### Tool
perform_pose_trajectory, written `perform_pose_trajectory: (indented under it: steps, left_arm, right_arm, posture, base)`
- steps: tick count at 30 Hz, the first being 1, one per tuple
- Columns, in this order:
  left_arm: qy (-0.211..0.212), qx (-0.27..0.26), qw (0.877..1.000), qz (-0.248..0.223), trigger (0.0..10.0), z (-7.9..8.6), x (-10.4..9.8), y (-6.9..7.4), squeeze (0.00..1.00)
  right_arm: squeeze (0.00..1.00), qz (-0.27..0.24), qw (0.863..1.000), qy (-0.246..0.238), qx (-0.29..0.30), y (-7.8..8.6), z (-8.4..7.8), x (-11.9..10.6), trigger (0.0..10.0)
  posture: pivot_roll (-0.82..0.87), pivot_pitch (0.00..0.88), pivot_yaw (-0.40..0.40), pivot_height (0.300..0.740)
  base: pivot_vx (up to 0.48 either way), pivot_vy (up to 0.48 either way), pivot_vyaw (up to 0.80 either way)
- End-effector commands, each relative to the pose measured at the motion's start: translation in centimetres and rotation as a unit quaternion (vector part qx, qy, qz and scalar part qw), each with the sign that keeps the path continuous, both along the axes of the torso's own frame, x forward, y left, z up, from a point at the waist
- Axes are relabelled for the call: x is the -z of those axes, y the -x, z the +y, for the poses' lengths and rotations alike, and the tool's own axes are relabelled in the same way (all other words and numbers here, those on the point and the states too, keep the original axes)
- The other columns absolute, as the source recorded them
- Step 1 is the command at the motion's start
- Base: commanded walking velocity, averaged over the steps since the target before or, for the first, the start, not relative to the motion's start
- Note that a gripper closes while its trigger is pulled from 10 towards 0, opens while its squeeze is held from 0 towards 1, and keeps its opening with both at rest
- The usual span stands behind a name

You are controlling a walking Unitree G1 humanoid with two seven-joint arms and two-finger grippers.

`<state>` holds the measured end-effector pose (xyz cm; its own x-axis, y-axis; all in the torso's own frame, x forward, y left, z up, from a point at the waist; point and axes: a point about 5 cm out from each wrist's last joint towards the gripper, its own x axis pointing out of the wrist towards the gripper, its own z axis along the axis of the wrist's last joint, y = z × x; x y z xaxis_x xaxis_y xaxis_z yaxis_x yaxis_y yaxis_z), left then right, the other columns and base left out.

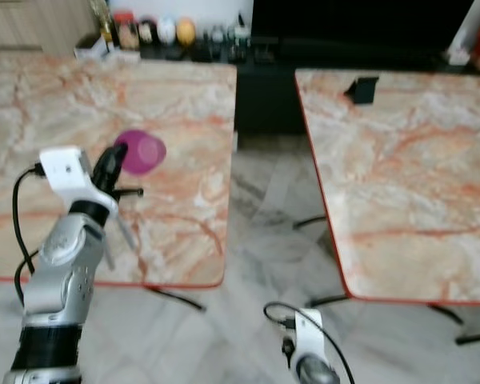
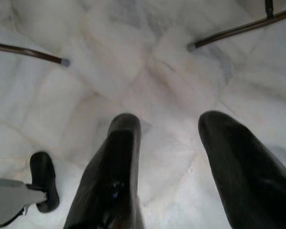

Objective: Setting the table

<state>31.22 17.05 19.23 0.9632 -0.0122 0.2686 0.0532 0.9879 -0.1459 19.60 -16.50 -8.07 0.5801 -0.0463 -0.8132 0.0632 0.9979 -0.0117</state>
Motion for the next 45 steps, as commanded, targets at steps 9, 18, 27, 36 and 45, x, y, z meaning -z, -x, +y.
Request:
perform_pose_trajectory:
  steps: [9, 18, 27, 36, 45]
  left_arm:
    - [0.000, -0.004, 1.000, -0.008, 10.0, 0.1, -0.4, -0.2, 0.00]
    - [0.000, -0.011, 1.000, -0.015, 10.0, 0.4, -0.8, -0.4, 0.00]
    - [-0.002, -0.011, 1.000, -0.018, 10.0, 0.5, -0.9, -0.4, 0.00]
    - [-0.005, -0.013, 1.000, -0.025, 10.0, 0.6, -1.2, -0.6, 0.00]
    - [-0.028, -0.011, 0.999, -0.029, 10.0, 0.8, -1.4, -0.6, 0.00]
  right_arm:
    - [0.00, -0.004, 1.000, 0.001, 0.007, -0.1, -0.3, -0.1, 10.0]
    - [0.00, -0.004, 1.000, 0.001, 0.007, -0.1, -0.3, -0.1, 10.0]
    - [0.00, -0.004, 1.000, 0.001, 0.007, -0.1, -0.3, -0.1, 10.0]
    - [0.00, -0.004, 1.000, 0.002, 0.006, -0.1, -0.4, -0.1, 10.0]
    - [0.00, -0.003, 1.000, 0.003, 0.003, 0.0, -0.5, 0.0, 10.0]
  posture:
    - [0.06, 0.019, -0.052, 0.740]
    - [0.06, 0.022, -0.055, 0.740]
    - [0.05, 0.023, -0.056, 0.740]
    - [0.05, 0.014, -0.060, 0.740]
    - [0.05, 0.000, -0.065, 0.740]
  base:
    - [0.000, -0.450, 0.00]
    - [0.000, -0.445, 0.00]
    - [0.000, -0.441, 0.00]
    - [0.000, -0.442, 0.00]
    - [0.000, -0.442, 0.00]
